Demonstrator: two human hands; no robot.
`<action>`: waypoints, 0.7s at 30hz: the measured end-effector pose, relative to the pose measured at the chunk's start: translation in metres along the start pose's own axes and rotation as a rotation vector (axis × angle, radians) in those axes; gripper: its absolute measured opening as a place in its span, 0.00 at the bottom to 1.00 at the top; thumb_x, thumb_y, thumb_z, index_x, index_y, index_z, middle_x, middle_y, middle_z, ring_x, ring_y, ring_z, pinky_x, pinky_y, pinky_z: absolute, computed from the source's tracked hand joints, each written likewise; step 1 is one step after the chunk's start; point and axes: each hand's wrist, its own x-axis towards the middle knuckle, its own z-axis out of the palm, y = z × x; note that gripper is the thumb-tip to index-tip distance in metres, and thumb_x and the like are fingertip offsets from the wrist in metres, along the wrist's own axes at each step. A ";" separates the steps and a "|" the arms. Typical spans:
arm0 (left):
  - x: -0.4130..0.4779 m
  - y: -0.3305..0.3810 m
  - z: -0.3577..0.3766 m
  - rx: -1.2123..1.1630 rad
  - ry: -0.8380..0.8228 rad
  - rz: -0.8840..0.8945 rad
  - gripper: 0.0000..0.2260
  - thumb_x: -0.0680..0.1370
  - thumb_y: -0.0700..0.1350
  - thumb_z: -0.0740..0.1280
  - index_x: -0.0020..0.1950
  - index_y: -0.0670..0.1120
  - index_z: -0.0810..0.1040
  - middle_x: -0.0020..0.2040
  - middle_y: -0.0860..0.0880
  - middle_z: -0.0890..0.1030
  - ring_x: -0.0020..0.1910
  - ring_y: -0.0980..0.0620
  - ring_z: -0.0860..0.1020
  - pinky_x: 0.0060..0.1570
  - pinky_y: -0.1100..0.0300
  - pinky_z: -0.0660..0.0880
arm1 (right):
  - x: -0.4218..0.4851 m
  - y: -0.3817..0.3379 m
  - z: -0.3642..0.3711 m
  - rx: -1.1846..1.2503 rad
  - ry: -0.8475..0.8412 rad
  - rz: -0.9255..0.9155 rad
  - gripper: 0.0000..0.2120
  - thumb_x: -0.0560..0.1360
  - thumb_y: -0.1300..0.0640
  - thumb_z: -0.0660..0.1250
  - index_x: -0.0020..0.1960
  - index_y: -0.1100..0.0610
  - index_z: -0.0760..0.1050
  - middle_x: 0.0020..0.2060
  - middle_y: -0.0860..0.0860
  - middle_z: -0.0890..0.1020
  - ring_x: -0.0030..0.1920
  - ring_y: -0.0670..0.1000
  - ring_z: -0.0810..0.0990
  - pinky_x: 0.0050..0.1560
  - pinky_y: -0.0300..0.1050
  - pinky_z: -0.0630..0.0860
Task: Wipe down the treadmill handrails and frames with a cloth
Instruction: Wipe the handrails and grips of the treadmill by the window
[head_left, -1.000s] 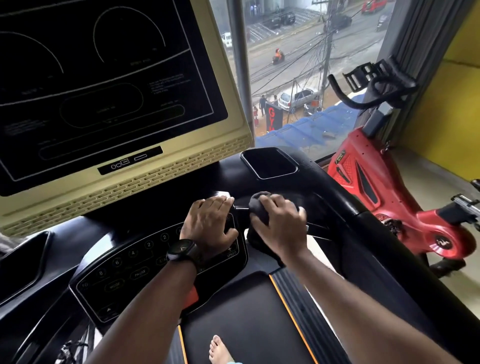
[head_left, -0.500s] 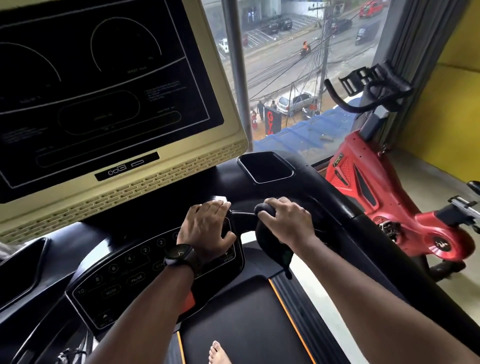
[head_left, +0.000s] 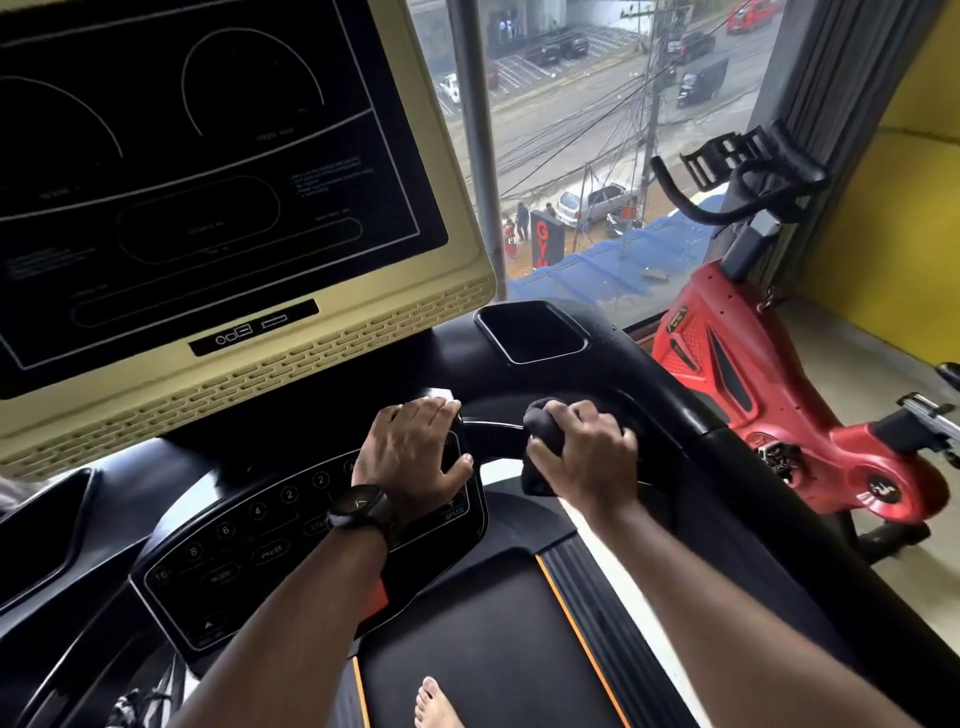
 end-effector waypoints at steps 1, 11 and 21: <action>0.000 0.000 0.000 -0.003 -0.003 0.003 0.31 0.72 0.63 0.58 0.69 0.48 0.74 0.67 0.51 0.77 0.66 0.50 0.74 0.64 0.50 0.70 | 0.014 0.006 -0.008 0.064 -0.081 0.020 0.22 0.71 0.35 0.61 0.59 0.44 0.80 0.51 0.50 0.81 0.50 0.60 0.81 0.51 0.54 0.75; 0.001 0.000 0.002 -0.009 0.004 0.003 0.30 0.72 0.63 0.58 0.69 0.48 0.74 0.67 0.51 0.77 0.65 0.51 0.75 0.63 0.50 0.70 | 0.027 0.020 -0.014 0.119 -0.161 0.074 0.19 0.71 0.35 0.60 0.54 0.44 0.79 0.48 0.49 0.81 0.50 0.59 0.82 0.47 0.50 0.73; 0.001 0.000 0.002 0.003 -0.004 0.001 0.30 0.72 0.63 0.58 0.69 0.48 0.74 0.67 0.51 0.78 0.65 0.51 0.75 0.63 0.50 0.70 | 0.020 0.019 -0.009 0.041 -0.094 0.113 0.28 0.68 0.33 0.54 0.57 0.45 0.80 0.49 0.51 0.81 0.49 0.60 0.82 0.49 0.54 0.75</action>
